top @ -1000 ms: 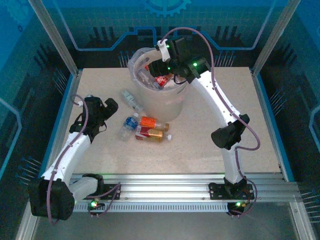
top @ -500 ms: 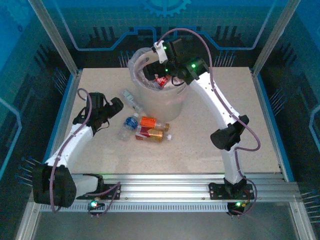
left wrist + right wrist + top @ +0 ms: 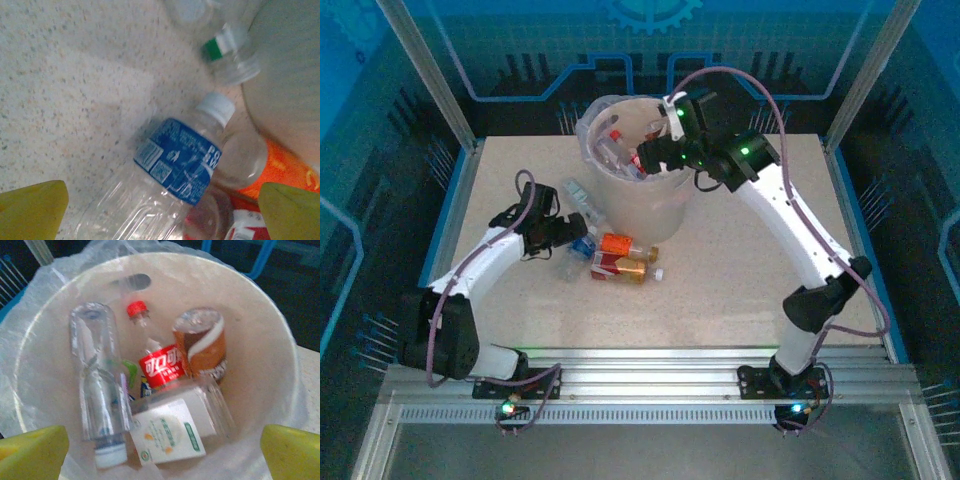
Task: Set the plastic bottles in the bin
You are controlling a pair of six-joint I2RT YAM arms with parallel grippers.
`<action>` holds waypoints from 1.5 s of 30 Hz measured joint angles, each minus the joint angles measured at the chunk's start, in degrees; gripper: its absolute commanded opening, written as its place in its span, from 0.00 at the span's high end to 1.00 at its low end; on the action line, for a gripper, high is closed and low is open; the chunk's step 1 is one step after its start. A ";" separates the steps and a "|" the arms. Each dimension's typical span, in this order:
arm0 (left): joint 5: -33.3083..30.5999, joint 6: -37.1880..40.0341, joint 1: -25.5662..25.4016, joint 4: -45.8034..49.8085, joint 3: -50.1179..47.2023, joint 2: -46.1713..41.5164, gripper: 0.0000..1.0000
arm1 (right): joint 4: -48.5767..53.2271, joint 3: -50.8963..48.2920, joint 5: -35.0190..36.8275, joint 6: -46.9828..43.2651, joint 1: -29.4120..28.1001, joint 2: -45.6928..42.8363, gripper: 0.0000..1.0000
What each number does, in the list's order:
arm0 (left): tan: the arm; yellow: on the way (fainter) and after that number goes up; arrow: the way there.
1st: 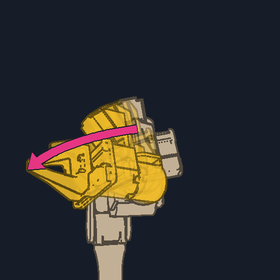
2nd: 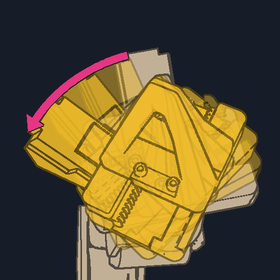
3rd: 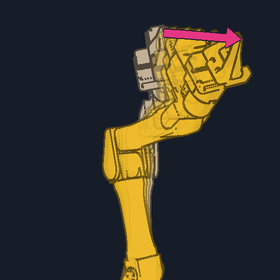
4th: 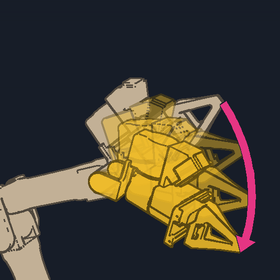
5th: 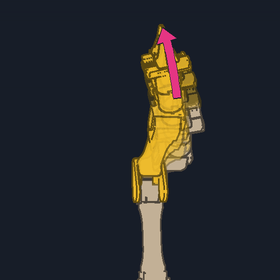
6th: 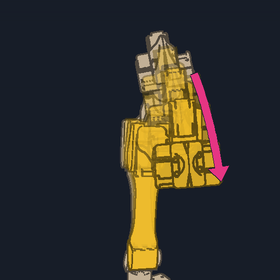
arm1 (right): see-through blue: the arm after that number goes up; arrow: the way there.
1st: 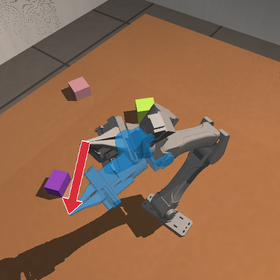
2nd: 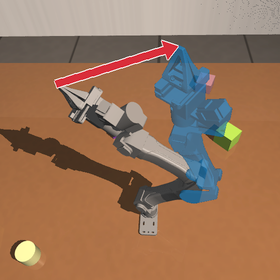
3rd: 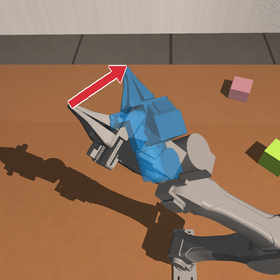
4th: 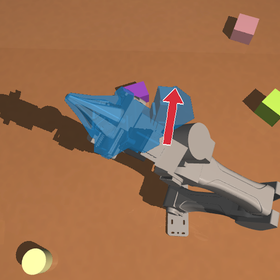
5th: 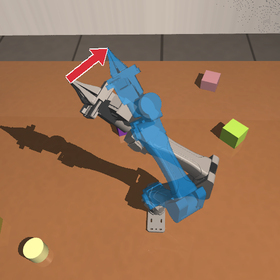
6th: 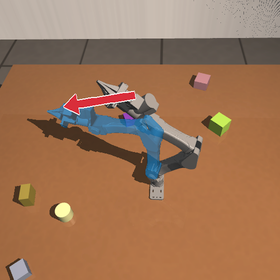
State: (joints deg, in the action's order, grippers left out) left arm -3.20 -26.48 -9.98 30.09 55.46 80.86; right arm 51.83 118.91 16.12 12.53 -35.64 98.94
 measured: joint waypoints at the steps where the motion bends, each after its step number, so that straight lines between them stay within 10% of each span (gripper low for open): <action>1: -0.07 0.33 -0.42 0.48 0.00 0.44 0.01 | -0.35 -2.10 0.68 0.42 0.02 -1.44 0.00; 25: -3.17 2.60 -2.91 1.75 0.76 10.58 0.03 | -2.25 -21.51 13.64 8.09 0.04 -12.48 0.00; 45: -4.79 -0.66 -1.40 -0.44 0.87 12.70 0.31 | -2.19 -23.47 13.90 8.28 0.07 -12.57 0.00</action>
State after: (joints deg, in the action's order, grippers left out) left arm -7.99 -27.14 -11.38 29.65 56.34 93.56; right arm 49.65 95.44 30.02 20.82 -35.57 86.37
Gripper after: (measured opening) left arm 0.698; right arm 0.998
